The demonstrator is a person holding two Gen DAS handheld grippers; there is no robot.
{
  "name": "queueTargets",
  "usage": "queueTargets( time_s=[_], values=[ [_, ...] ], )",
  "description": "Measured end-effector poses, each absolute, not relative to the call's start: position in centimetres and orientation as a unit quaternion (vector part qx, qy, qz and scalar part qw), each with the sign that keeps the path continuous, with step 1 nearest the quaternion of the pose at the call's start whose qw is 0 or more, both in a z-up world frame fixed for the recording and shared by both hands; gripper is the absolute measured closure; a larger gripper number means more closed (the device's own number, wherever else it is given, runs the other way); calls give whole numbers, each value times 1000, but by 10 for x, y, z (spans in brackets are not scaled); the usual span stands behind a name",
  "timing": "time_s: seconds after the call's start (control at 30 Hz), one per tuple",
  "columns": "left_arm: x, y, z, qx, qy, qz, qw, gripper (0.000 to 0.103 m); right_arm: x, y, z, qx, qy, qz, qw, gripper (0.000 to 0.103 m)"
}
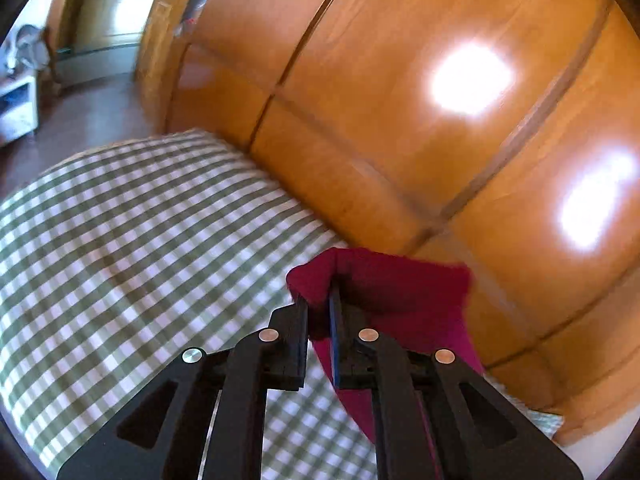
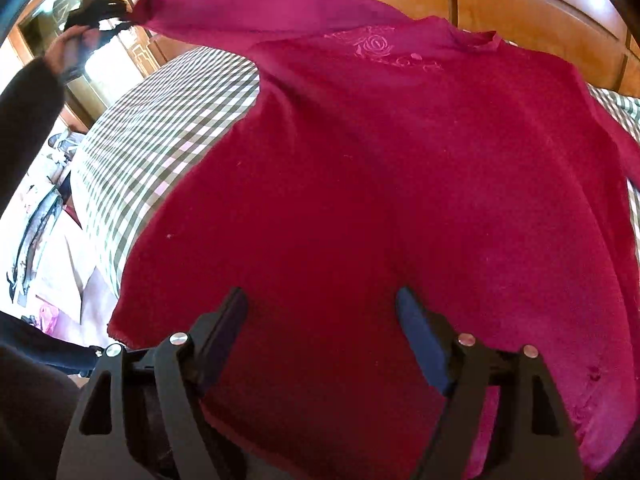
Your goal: Fold small clothes
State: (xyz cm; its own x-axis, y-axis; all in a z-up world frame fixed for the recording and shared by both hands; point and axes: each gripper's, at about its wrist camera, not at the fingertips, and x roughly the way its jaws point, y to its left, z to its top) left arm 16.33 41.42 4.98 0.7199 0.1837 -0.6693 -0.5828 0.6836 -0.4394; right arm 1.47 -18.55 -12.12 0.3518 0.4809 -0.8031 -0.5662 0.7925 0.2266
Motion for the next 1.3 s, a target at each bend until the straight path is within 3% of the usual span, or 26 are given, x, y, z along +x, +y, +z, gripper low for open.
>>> queueTargets(
  time_s=[0.03,0.07,0.13,0.33,0.57,0.77,0.93,1.0,1.03,1.07,1.1,1.13,1.17,1.3],
  values=[
    [170,415,38,-331,316,220,861,82,15,-186,-122,-43,472,321,820,24],
    [172,413,31,-332,325,222,857,63,15,-185,-122,-42,471,322,820,22],
    [163,412,17,-344,320,226,853,44,12,-185,-123,-44,469,325,820,20],
    [97,374,-25,-360,348,90,861,43,12,-181,-124,-44,460,328,824,13],
    [19,213,-99,-324,455,-167,813,43,10,-198,-108,-30,450,305,839,14],
    [-4,138,-121,-337,456,-241,788,43,15,-335,-78,83,421,161,889,15],
    [-1,115,-126,-327,454,-250,790,46,3,-418,-95,122,445,74,884,17],
    [1,103,-119,-307,460,-243,797,74,-2,-427,-112,128,471,73,870,23],
    [4,102,-118,-294,460,-234,804,95,-4,-427,-120,130,483,77,863,34],
    [6,103,-116,-288,458,-228,810,95,-6,-424,-125,125,490,79,859,53],
    [6,107,-109,-293,451,-225,812,95,-11,-419,-124,109,486,78,864,61],
    [5,113,-100,-295,445,-222,816,95,-13,-417,-121,111,484,90,863,84],
    [3,117,-92,-295,439,-219,820,95,-19,-415,-114,125,481,108,861,97],
    [-29,144,-53,-279,415,-206,842,95,-50,-398,-88,96,469,183,859,97]
  ],
)
